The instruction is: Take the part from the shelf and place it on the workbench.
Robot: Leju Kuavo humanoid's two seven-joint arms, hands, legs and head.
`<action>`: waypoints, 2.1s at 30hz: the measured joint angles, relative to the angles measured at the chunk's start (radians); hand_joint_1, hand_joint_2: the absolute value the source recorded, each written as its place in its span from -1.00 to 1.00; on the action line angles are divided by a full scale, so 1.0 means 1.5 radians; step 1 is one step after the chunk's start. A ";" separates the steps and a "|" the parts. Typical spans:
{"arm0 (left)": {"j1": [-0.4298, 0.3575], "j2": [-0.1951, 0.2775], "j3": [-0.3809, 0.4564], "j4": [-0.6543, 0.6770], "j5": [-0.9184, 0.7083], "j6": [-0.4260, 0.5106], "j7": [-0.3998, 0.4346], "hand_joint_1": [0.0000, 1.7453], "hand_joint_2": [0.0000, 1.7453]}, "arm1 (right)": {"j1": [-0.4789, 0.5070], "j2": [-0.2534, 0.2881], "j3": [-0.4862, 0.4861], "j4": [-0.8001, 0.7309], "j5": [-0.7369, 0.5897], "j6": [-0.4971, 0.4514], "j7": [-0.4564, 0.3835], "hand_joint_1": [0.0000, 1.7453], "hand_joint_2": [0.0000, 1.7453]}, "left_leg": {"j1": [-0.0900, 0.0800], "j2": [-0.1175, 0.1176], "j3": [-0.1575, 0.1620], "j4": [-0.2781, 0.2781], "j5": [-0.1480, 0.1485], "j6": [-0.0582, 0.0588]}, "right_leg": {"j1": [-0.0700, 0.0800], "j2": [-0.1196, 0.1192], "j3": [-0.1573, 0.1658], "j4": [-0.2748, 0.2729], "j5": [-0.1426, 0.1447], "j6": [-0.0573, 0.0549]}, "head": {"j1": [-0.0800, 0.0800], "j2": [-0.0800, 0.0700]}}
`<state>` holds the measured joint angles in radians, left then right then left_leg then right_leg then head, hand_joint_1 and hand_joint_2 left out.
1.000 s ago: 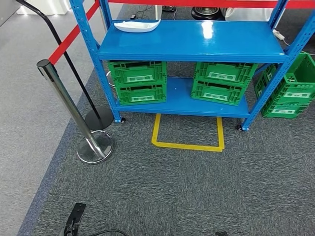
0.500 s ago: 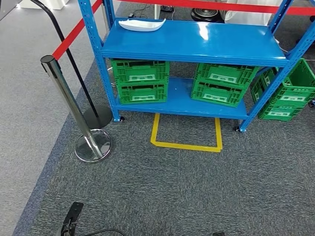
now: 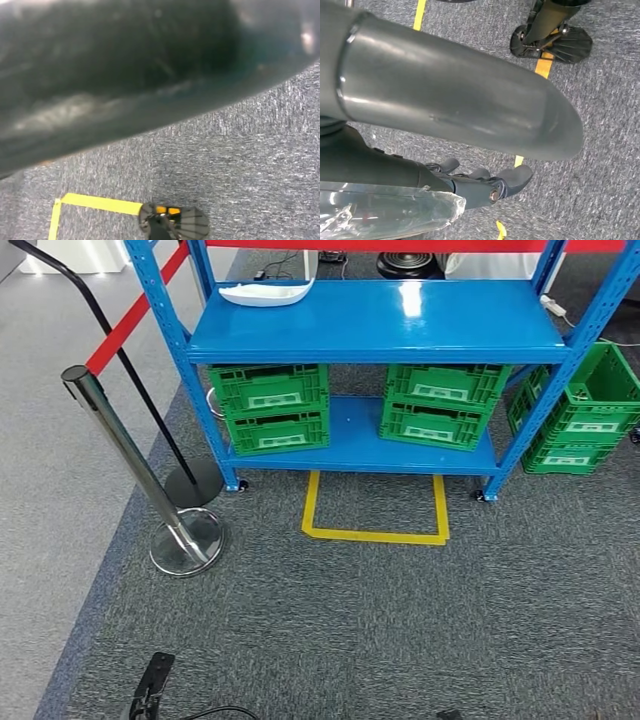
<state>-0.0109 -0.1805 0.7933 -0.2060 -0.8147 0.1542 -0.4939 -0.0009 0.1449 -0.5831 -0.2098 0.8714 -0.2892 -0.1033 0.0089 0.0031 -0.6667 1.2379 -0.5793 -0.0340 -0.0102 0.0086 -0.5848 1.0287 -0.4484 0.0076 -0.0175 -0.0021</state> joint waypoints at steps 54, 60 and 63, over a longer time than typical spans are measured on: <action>0.003 0.000 0.005 0.000 -0.007 -0.005 -0.004 -1.00 -1.00 | 0.000 -0.001 -0.001 0.004 0.003 0.001 -0.003 -1.00 -1.00 | -0.003 -0.004 0.108 -0.158 0.049 0.018 | 0.001 -0.001 -0.017 0.014 0.006 0.027 | 0.007 0.000; 0.000 -0.001 0.005 0.000 -0.006 -0.005 -0.004 -1.00 -1.00 | -0.001 -0.001 -0.002 0.004 0.003 0.001 -0.003 -1.00 -1.00 | -0.001 -0.003 0.051 -0.045 -0.008 0.004 | -0.001 0.000 -0.004 0.008 -0.009 -0.001 | -0.004 0.000; 0.002 -0.001 0.005 0.000 -0.006 -0.005 -0.003 -1.00 -1.00 | 0.001 -0.001 -0.002 0.004 0.003 0.001 -0.003 -1.00 -1.00 | -0.001 -0.003 -0.012 0.040 -0.010 0.004 | -0.001 0.002 0.008 0.008 -0.019 -0.002 | -0.006 0.000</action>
<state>-0.0075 -0.1826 0.8011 -0.2056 -0.8244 0.1468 -0.4984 0.0008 0.1427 -0.5862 -0.2037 0.8765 -0.2879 -0.1078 0.0077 -0.0016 -0.6851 1.2975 -0.5941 -0.0285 -0.0117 0.0112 -0.5735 1.0409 -0.4769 0.0040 -0.0267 -0.0019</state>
